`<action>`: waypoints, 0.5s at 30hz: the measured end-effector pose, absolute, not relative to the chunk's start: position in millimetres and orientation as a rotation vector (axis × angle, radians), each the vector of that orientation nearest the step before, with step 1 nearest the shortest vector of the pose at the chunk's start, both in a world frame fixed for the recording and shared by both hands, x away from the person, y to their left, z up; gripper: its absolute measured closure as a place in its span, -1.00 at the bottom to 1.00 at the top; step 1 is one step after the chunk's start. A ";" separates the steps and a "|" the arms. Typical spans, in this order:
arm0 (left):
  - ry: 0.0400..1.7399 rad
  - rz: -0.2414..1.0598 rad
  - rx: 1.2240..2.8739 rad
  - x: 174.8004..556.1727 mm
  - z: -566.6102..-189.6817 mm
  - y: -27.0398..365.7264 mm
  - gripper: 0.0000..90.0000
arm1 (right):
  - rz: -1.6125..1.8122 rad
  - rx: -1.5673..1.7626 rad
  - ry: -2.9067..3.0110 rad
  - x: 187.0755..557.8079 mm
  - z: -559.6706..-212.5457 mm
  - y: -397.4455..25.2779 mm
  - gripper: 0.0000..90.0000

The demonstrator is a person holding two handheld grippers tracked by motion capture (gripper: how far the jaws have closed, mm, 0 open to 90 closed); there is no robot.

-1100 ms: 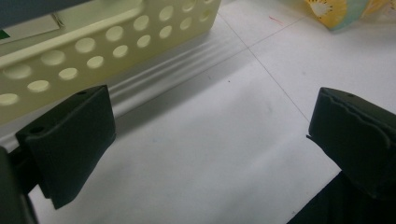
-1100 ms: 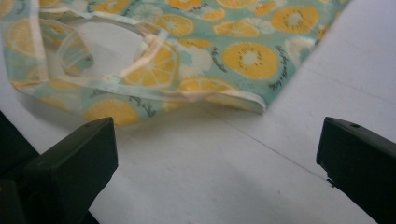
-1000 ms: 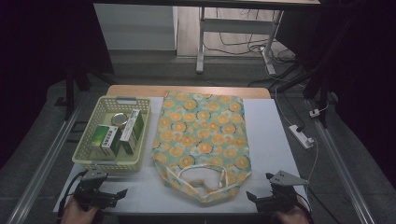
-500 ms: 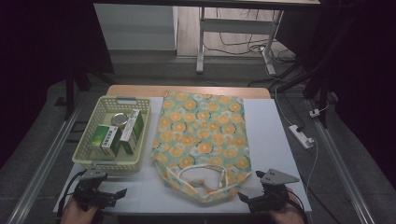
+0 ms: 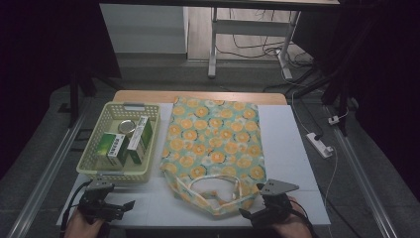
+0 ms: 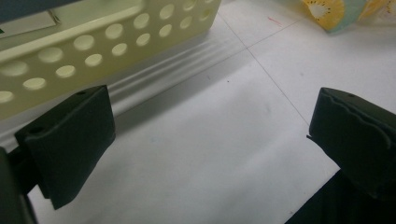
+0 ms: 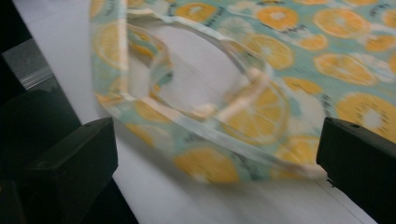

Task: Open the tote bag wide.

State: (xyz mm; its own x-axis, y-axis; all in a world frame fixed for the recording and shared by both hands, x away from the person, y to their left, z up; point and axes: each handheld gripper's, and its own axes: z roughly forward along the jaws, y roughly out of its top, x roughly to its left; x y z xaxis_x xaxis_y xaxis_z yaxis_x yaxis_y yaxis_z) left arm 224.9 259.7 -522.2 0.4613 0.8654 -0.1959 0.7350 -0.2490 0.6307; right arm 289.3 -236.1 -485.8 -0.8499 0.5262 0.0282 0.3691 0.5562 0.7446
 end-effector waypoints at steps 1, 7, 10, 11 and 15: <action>1.329 0.250 2.041 224.9 -522.2 259.9 -0.99 | 1.172 0.746 2.598 288.9 -485.7 -233.7 -1.00; 1.329 0.247 2.040 225.0 -522.3 260.1 -0.99 | 1.207 0.693 2.640 285.8 -484.2 -213.8 -1.00; 1.330 0.245 2.038 225.1 -522.3 260.3 -0.99 | 1.195 0.668 2.662 285.0 -485.7 -204.0 -1.00; 1.331 0.245 2.037 225.2 -522.3 260.4 -0.99 | 1.191 0.661 2.674 284.7 -486.4 -200.3 -1.00; 1.333 0.243 2.037 225.4 -522.4 260.5 -0.99 | 1.175 0.614 2.709 281.5 -488.9 -183.0 -1.00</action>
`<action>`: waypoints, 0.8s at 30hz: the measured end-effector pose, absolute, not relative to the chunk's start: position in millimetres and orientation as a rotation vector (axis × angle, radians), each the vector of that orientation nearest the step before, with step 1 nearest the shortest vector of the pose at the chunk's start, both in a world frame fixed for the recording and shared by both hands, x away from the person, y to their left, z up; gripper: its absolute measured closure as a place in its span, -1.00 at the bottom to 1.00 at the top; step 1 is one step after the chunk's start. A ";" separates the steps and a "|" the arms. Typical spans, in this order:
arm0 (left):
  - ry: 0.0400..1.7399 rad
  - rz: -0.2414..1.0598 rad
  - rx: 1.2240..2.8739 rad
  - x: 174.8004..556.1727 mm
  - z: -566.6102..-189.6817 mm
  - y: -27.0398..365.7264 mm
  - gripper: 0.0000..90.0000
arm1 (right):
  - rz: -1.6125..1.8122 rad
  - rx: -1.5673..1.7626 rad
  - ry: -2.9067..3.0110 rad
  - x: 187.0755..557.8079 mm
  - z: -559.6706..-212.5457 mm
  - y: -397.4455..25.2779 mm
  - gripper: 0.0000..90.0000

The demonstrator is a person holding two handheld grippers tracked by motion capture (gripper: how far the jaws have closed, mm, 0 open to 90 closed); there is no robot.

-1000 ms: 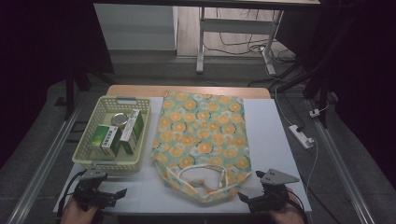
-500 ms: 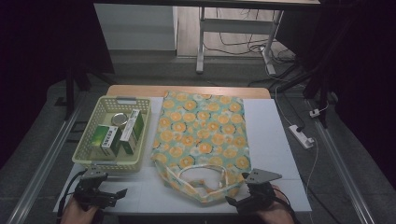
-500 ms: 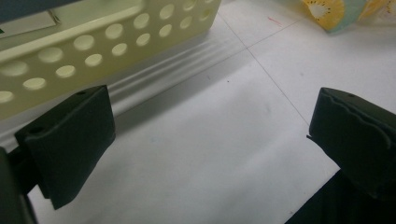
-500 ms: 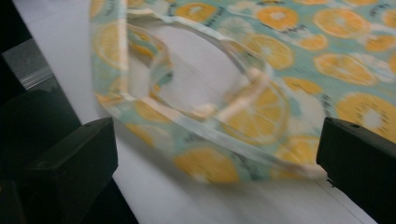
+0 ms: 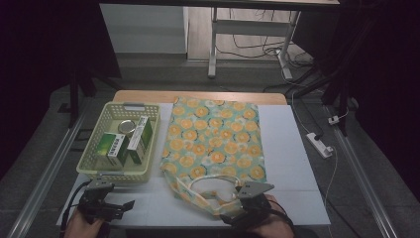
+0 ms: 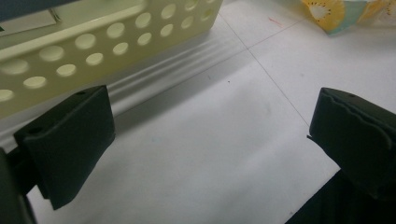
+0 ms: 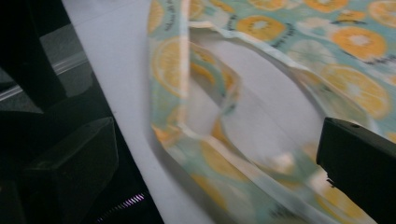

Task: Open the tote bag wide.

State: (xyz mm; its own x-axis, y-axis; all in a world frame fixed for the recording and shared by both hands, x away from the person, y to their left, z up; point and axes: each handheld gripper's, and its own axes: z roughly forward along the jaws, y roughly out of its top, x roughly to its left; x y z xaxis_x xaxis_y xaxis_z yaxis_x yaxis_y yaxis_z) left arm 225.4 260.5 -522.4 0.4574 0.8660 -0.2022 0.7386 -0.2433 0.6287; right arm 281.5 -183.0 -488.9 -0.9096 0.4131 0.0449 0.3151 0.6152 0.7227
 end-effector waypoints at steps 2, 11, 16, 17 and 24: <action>1.334 0.243 2.037 225.4 -522.5 260.5 -0.99 | 1.181 0.598 2.720 280.3 -488.6 -176.2 -1.00; 1.335 0.242 2.037 225.6 -522.5 260.8 -0.99 | 1.177 0.485 2.778 276.8 -491.8 -146.3 -0.80; 1.335 0.242 2.039 225.6 -522.6 260.6 -0.99 | 1.171 0.420 2.854 275.5 -496.9 -138.0 -0.42; 1.335 0.242 2.039 225.6 -522.6 260.6 -0.99 | 1.152 0.412 2.871 276.2 -499.1 -137.2 -0.35; 1.333 0.241 2.041 225.6 -522.5 260.4 -0.99 | 0.934 0.416 2.926 286.0 -513.4 -142.3 0.26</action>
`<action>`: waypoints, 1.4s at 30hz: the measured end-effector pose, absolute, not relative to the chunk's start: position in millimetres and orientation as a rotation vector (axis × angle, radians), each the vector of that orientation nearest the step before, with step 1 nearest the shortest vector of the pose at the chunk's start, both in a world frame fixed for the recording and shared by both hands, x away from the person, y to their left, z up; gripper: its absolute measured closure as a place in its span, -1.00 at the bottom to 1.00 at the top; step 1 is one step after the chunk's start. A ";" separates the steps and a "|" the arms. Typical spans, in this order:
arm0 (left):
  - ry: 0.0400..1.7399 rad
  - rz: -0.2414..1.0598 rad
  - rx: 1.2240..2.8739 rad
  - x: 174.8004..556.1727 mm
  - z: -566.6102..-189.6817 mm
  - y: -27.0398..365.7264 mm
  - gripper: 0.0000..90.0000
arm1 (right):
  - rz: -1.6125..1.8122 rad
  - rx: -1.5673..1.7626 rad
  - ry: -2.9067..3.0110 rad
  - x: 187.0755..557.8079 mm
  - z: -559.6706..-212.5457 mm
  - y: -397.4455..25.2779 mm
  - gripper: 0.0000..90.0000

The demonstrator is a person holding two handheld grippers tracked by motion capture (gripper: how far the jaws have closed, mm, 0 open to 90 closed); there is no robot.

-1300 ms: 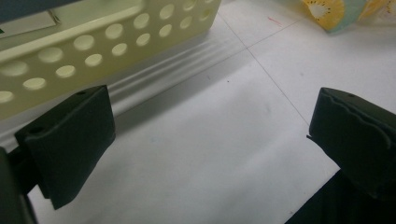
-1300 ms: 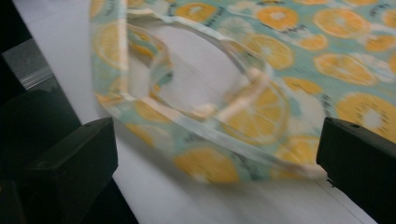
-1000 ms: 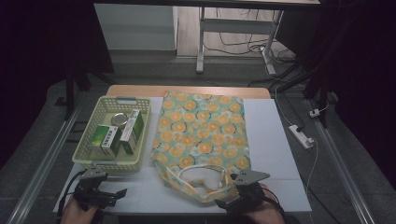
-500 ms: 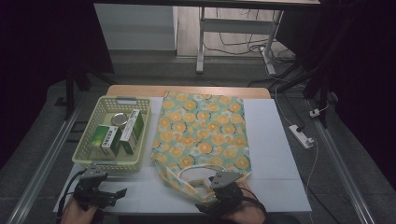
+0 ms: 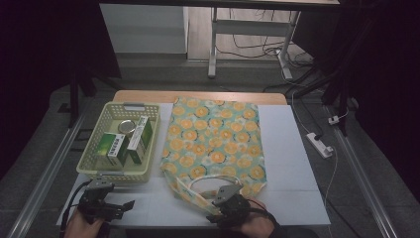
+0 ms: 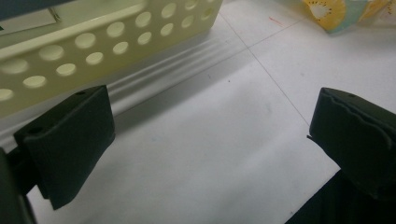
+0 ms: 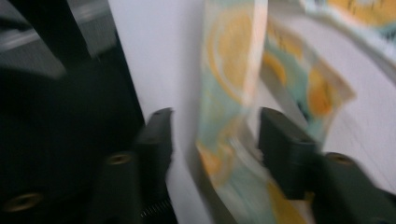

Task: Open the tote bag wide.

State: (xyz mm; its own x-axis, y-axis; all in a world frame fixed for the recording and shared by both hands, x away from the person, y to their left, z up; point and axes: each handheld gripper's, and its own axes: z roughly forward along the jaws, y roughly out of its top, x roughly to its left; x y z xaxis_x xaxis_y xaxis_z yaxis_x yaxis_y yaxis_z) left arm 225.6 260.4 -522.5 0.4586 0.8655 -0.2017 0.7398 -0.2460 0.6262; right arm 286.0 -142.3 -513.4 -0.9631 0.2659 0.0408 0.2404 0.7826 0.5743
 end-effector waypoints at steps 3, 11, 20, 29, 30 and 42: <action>1.333 0.242 2.043 225.7 -522.6 260.3 -0.99 | 0.913 0.433 2.935 289.9 -513.7 -145.9 0.67; 1.334 0.239 2.044 225.9 -522.6 260.3 -0.99 | 1.052 0.450 2.899 296.5 -494.8 -155.0 1.00; 1.337 0.239 2.037 225.9 -522.6 260.7 -0.99 | 1.155 0.463 2.826 316.0 -470.6 -157.6 1.00; 1.340 0.241 2.038 226.0 -522.6 260.6 -0.99 | 1.190 0.532 2.788 346.5 -464.1 -156.4 1.00; 1.341 0.241 2.037 226.0 -522.6 260.7 -0.99 | 1.197 0.539 2.779 350.0 -462.7 -156.5 1.00; 1.338 0.268 2.022 226.7 -520.1 259.5 -1.00 | 1.216 0.633 2.727 394.8 -454.8 -159.5 1.00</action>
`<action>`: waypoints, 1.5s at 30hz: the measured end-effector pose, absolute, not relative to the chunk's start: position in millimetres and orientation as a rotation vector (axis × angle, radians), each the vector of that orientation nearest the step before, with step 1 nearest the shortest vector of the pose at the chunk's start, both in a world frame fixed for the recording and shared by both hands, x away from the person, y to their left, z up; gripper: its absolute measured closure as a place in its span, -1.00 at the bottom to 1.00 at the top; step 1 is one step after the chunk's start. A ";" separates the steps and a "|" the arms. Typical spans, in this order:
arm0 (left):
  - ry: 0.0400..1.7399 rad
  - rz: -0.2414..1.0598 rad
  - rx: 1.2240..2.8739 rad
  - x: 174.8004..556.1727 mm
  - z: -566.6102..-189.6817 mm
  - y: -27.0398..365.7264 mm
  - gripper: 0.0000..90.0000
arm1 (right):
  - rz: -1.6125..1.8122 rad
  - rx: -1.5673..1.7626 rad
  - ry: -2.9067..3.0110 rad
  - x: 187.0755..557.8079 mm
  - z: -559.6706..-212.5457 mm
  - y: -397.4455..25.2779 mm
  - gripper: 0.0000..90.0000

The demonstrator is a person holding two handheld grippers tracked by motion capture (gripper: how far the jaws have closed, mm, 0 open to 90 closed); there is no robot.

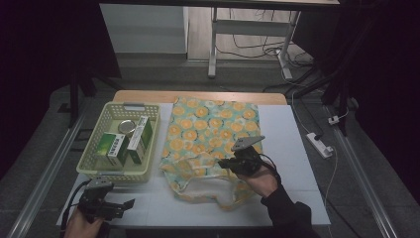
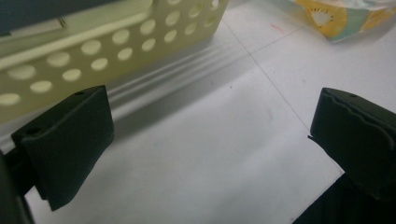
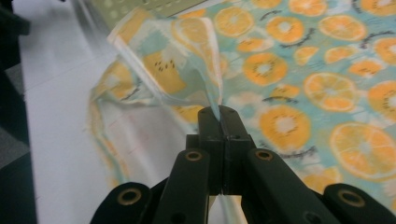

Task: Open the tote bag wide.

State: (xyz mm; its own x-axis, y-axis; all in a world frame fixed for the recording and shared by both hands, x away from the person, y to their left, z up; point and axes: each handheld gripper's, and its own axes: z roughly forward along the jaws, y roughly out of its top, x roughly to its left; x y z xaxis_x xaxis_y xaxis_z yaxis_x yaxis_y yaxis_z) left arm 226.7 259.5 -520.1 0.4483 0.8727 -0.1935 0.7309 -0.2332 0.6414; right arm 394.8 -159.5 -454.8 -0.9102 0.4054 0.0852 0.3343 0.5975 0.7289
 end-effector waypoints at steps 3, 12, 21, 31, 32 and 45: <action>1.333 0.281 2.019 227.2 -520.1 259.0 -1.00 | 1.221 0.647 2.712 402.9 -451.8 -159.6 1.00; 1.326 0.271 2.035 229.1 -521.8 257.7 -1.00 | 1.258 0.696 2.687 433.3 -448.0 -157.4 1.00; 1.328 0.265 2.037 229.4 -522.3 257.5 -1.00 | 1.250 0.748 2.631 464.5 -445.0 -155.6 1.00; 1.330 0.261 2.031 229.5 -522.4 258.5 -1.00 | 1.210 0.810 2.573 499.5 -446.5 -156.6 1.00; 1.331 0.260 2.030 229.5 -522.4 258.6 -1.00 | 1.205 0.819 2.568 503.7 -447.4 -157.0 1.00; 1.335 0.256 2.025 229.8 -522.6 259.5 -1.00 | 1.117 0.884 2.554 535.5 -479.3 -156.7 0.99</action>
State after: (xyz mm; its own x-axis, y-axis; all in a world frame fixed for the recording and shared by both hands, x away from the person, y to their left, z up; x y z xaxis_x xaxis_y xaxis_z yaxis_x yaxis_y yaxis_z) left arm 229.8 259.5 -522.6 0.4522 0.8692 -0.2001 0.7336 -0.2349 0.6378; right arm 535.5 -156.7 -479.3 -0.7958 0.6042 0.0404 0.4398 0.5309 0.7244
